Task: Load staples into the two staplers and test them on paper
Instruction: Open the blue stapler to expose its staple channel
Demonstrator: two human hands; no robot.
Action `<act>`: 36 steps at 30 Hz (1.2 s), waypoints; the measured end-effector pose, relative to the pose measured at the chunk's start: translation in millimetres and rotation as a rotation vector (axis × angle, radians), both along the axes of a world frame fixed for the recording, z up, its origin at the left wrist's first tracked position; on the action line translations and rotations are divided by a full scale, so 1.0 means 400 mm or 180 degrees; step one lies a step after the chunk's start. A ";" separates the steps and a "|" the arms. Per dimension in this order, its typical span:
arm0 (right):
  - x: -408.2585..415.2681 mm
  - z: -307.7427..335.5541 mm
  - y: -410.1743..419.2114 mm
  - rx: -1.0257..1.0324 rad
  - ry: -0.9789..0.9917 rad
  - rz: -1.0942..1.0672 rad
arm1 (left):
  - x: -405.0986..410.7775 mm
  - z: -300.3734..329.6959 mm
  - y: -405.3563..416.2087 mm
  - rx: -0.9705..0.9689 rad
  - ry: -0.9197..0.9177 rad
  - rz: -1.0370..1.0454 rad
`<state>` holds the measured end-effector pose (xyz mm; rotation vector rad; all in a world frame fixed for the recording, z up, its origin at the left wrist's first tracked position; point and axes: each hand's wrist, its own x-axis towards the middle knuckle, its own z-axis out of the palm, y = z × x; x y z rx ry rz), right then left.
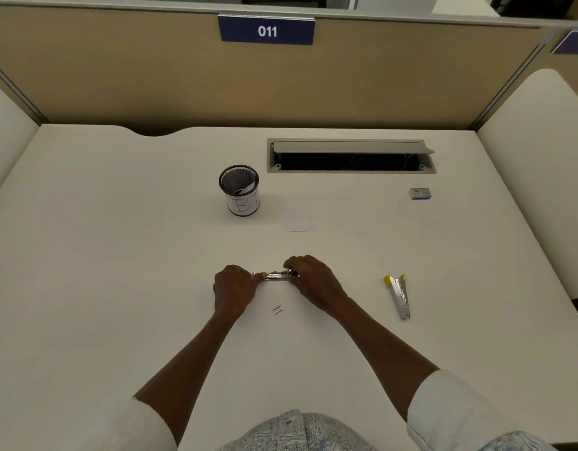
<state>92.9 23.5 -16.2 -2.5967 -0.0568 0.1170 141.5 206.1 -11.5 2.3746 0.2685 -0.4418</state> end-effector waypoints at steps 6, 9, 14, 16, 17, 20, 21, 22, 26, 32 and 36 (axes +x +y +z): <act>-0.027 0.018 0.010 0.0075 -0.0581 0.0071 | -0.001 0.000 -0.001 0.0001 -0.0146 0.0042; -0.054 0.023 0.022 -0.0123 -0.1005 0.0136 | -0.003 0.007 -0.004 0.0039 -0.0301 0.0076; -0.096 0.001 0.052 -0.0212 -0.1198 0.0789 | -0.003 0.014 -0.004 -0.0021 -0.0360 0.0162; -0.108 -0.004 0.064 -0.0253 -0.0936 0.0938 | -0.005 0.016 -0.005 -0.0048 -0.0415 0.0193; -0.112 -0.007 0.069 -0.0265 -0.0822 0.0986 | -0.005 0.017 -0.004 -0.0057 -0.0418 0.0216; -0.120 -0.013 0.081 -0.0368 -0.0516 0.1116 | -0.004 0.017 0.002 -0.0122 -0.0448 0.0267; -0.121 -0.014 0.084 -0.0426 -0.0422 0.1157 | -0.003 0.017 0.005 -0.0158 -0.0476 0.0271; -0.123 -0.015 0.088 -0.0492 -0.0341 0.1188 | -0.003 0.015 0.007 -0.0197 -0.0513 0.0265; -0.127 -0.010 0.104 -0.0801 -0.0237 0.1175 | -0.001 0.000 0.018 -0.0291 -0.0794 0.0166; -0.113 0.039 0.127 -0.0306 -0.0437 0.0751 | 0.014 -0.029 0.046 -0.0328 -0.1084 -0.0098; -0.059 0.108 0.139 0.0249 -0.0753 0.0393 | 0.039 -0.054 0.079 -0.0091 -0.1140 -0.0282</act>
